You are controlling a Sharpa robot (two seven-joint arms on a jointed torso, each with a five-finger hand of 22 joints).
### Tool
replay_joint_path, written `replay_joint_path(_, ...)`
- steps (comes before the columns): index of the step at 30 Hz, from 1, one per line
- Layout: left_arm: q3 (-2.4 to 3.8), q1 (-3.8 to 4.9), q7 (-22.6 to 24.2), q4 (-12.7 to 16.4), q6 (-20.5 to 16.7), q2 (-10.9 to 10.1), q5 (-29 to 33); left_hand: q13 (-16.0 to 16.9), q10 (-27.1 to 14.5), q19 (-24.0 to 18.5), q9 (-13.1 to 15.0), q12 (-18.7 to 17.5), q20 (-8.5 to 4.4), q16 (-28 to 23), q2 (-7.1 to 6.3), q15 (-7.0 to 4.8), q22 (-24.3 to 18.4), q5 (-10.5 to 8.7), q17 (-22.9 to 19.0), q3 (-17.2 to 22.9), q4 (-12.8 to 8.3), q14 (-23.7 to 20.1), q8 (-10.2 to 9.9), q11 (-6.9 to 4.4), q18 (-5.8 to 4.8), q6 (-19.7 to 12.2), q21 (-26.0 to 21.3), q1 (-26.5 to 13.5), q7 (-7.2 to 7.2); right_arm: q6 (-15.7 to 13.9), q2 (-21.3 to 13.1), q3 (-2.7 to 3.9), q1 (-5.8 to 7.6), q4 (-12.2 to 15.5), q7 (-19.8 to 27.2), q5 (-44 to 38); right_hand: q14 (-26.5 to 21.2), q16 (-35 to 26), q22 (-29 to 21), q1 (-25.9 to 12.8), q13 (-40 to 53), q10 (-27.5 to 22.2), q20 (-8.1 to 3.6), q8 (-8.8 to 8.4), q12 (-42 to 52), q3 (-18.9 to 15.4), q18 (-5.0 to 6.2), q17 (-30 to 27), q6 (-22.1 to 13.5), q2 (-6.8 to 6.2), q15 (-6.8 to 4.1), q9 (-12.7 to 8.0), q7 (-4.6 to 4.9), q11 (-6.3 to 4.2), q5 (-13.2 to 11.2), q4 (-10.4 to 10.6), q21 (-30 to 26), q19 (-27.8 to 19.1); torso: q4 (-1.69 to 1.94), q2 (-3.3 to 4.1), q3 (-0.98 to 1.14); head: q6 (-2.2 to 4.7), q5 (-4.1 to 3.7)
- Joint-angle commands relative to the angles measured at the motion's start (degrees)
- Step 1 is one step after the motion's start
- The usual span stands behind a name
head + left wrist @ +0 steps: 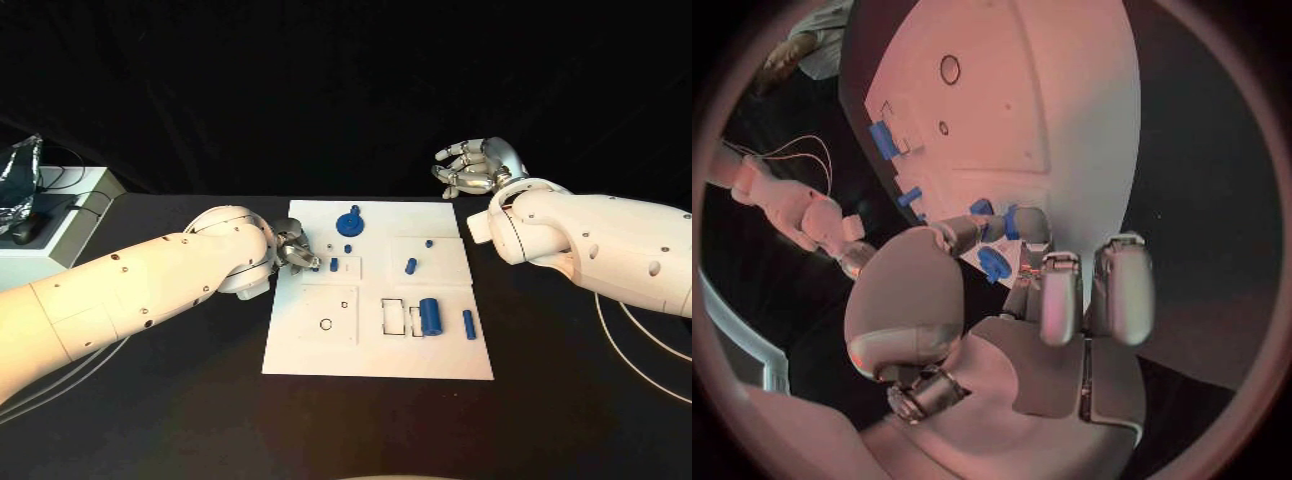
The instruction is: Assemble the parts on the task board
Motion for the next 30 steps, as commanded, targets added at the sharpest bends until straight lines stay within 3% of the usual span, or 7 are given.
replay_joint_path(1, -0.43, -0.49, -0.5, -0.1, 2.5, 0.3, 0.4, 0.2, 0.7, -0.2, -0.2, 0.3, -0.13, 0.2, -0.19, -0.26, 3.1, -0.36, 15.1, 8.4, -9.0, 6.1, 0.3, -0.18, -0.40, 1.1, -0.3, 0.0, -1.19, 0.7, 0.0, 0.01, -0.03, 0.1, 0.4, -0.5, 0.2, -0.4, 0.0, -0.4, 0.0, -0.2, -0.01, 0.17, -0.4, -0.1, 0.21, 0.0, -0.2, 0.24, -0.01, 0.1, 0.23, -0.09, 0.3, -0.1, -0.3, 0.3, 0.01, -0.01, 0.02, -0.06, 0.01)
replay_joint_path(5, -0.44, -0.49, -0.6, -0.3, 2.3, 0.3, 0.9, 0.1, 1.0, -0.2, -0.6, 0.4, -0.13, 0.2, -0.74, -0.40, 3.1, -0.51, 15.1, 5.4, -7.2, 6.1, 0.6, -0.43, -0.40, 0.8, -0.4, -0.9, -1.63, 0.7, -0.1, 0.00, -0.04, 0.1, 0.4, -0.5, 0.3, -0.5, -0.1, -0.5, -0.1, -0.2, 0.00, 0.18, -0.4, -0.1, 0.21, 0.1, -0.2, 0.28, -0.01, 0.1, 0.23, -0.08, 0.3, -0.1, -0.4, 0.3, 0.04, -0.03, -0.01, -0.09, 0.09)
replay_joint_path(6, -0.45, -0.49, -0.6, -0.3, 2.2, 0.3, 1.1, -0.1, 0.9, -0.2, -1.2, 0.3, -0.20, 0.2, -1.05, -0.52, 3.0, -0.63, 15.1, 3.1, -5.5, 6.1, 0.6, -0.68, -0.40, 0.8, -0.6, -1.6, -1.94, 0.7, -0.2, 0.00, -0.04, 0.2, 0.4, -0.5, 0.3, -0.5, -0.1, -0.5, -0.1, -0.2, 0.00, 0.18, -0.4, -0.1, 0.21, 0.1, -0.2, 0.28, -0.01, 0.1, 0.23, -0.08, 0.3, -0.1, -0.4, 0.3, 0.04, -0.03, -0.01, -0.11, 0.10)
replay_joint_path(13, -0.45, -0.49, -0.9, -0.5, 2.3, 0.3, 1.8, -0.2, 0.8, -0.1, -2.4, 0.6, -0.37, 0.2, -1.79, -0.67, 2.9, -0.74, 15.1, -0.3, -2.5, 6.1, 0.4, -0.72, -0.40, 1.4, -0.7, -2.6, -2.10, 0.7, -0.4, 0.00, -0.05, 0.2, 0.4, -0.5, 0.3, -0.5, -0.1, -0.5, -0.1, -0.2, 0.00, 0.18, -0.4, -0.1, 0.21, 0.1, -0.2, 0.28, -0.01, 0.1, 0.23, -0.08, 0.3, -0.1, -0.4, 0.3, -0.08, 0.00, -0.02, -0.36, 0.11)
replay_joint_path(26, -0.43, -0.48, -1.2, -1.1, 2.3, 0.3, 2.0, -0.1, 0.7, -0.1, -2.9, 0.7, -0.42, 0.2, -2.15, -0.71, 2.9, -0.69, 15.1, -1.6, -1.7, 6.1, 0.4, -0.79, -0.41, 1.6, -0.8, -2.5, -2.20, 0.6, -0.4, -0.01, -0.05, 0.2, 0.4, -0.5, 0.3, -0.6, -0.2, -0.5, -0.2, -0.2, 0.00, 0.17, -0.4, -0.1, 0.21, 0.1, -0.3, 0.29, -0.01, 0.1, 0.23, -0.09, 0.3, -0.2, -0.5, 0.4, -0.02, -0.01, -0.03, -0.50, 0.19)
replay_joint_path(30, -0.42, -0.48, -1.2, -1.3, 2.1, 0.4, 1.8, -0.3, 0.4, -0.1, -3.4, 0.6, -0.62, 0.2, -1.31, -0.90, 2.9, -0.15, 15.1, 0.5, -3.4, 6.1, 0.5, -0.97, -0.39, 0.9, -0.9, 1.4, -2.27, 0.6, -0.4, -0.01, -0.05, 0.2, 0.4, -0.5, 0.3, -0.6, -0.2, -0.5, -0.2, -0.2, 0.00, 0.17, -0.4, -0.1, 0.21, 0.1, -0.3, 0.29, -0.01, 0.1, 0.23, -0.09, 0.3, -0.2, -0.5, 0.4, 0.00, -0.03, -0.04, -0.54, 0.23)
